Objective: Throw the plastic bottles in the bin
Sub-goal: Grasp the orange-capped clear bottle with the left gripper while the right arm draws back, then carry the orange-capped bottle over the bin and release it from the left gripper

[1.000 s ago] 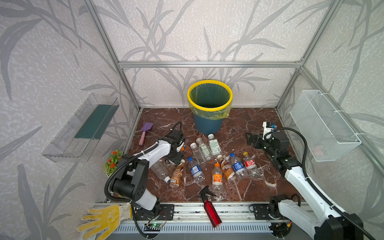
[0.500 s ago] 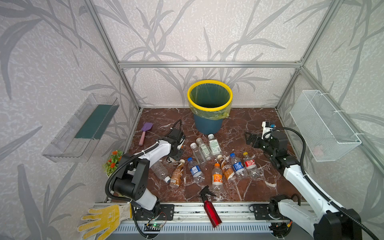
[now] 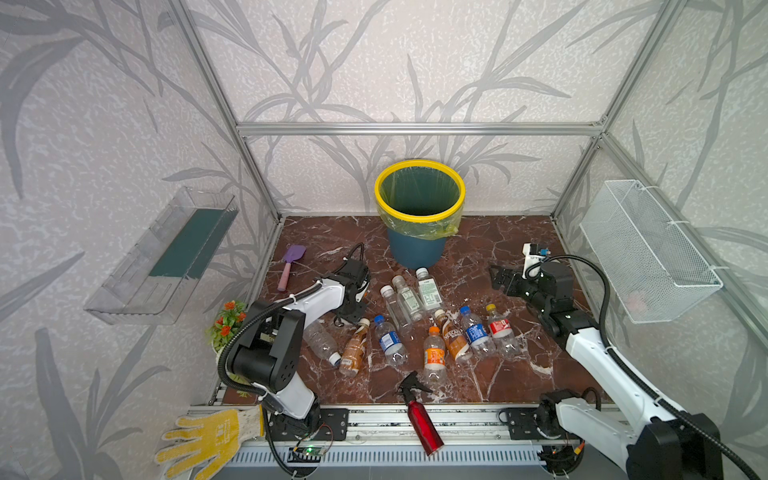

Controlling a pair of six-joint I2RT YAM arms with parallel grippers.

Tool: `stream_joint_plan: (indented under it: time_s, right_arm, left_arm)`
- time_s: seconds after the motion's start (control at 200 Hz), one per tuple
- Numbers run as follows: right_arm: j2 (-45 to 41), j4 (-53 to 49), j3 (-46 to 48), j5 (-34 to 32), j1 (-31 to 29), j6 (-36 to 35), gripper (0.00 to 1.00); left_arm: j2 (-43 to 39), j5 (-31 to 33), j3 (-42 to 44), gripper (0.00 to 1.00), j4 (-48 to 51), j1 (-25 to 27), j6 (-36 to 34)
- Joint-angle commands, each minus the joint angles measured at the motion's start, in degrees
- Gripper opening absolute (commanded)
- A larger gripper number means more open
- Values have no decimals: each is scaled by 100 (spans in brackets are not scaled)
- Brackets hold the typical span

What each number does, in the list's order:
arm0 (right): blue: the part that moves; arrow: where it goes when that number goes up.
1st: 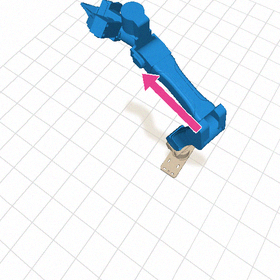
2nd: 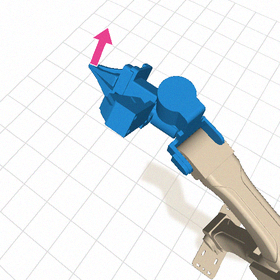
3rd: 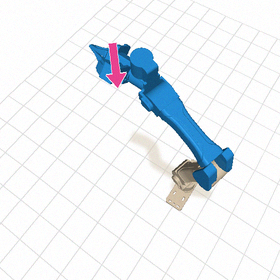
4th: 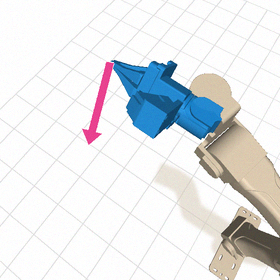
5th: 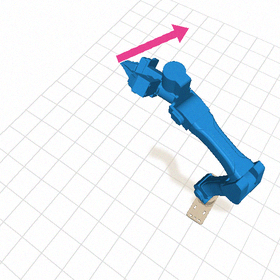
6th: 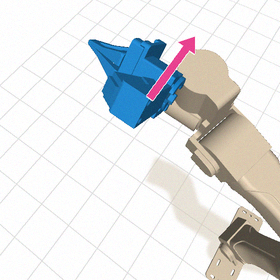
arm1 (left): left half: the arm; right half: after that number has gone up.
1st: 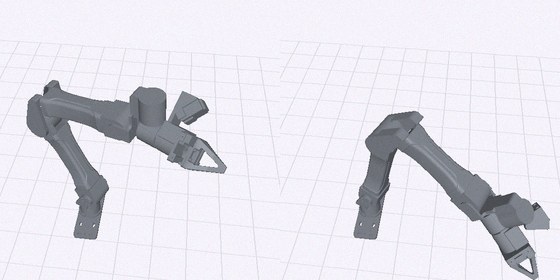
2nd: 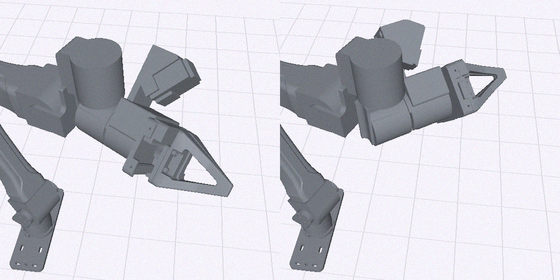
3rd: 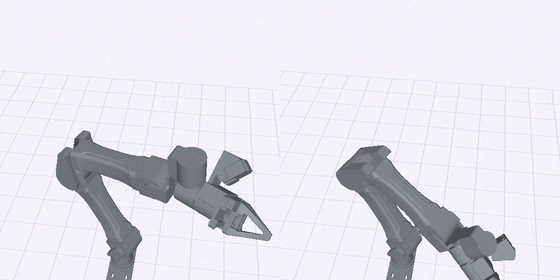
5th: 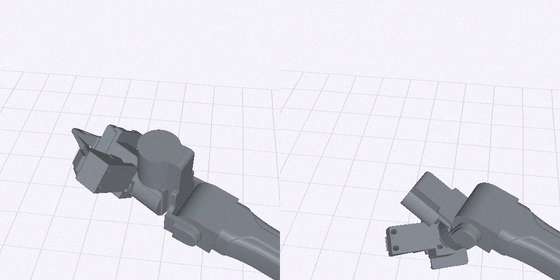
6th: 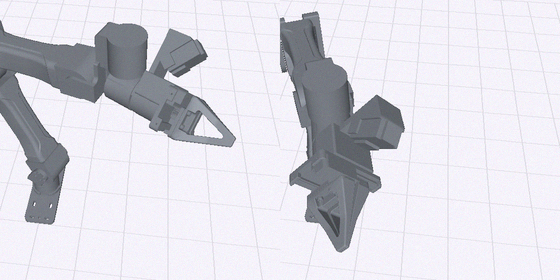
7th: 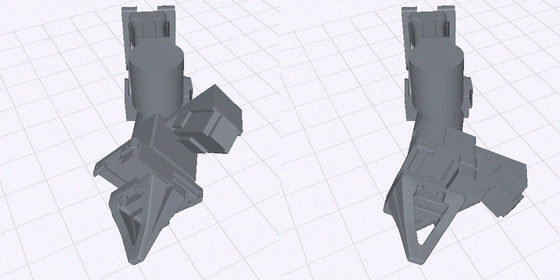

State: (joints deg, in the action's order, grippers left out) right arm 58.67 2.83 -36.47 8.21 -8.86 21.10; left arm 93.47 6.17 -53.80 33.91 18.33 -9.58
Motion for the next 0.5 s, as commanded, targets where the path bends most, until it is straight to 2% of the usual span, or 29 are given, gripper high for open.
stream_joint_plan:
  time_s: [0.0, 0.31, 0.495]
  right_arm:
    - [-114, -111, -78, -85, 16, -103, 96]
    - [-181, -164, 227, -223, 14, -63, 96]
    - [50, -117, 220, -145, 16, -10, 95]
  left_arm:
    - [-217, 7, -114, 40, 149, -17, -57]
    - [-1609, -371, 28, 36, -246, -156, 215]
    - [-2998, -407, 333, 36, -683, -207, 531]
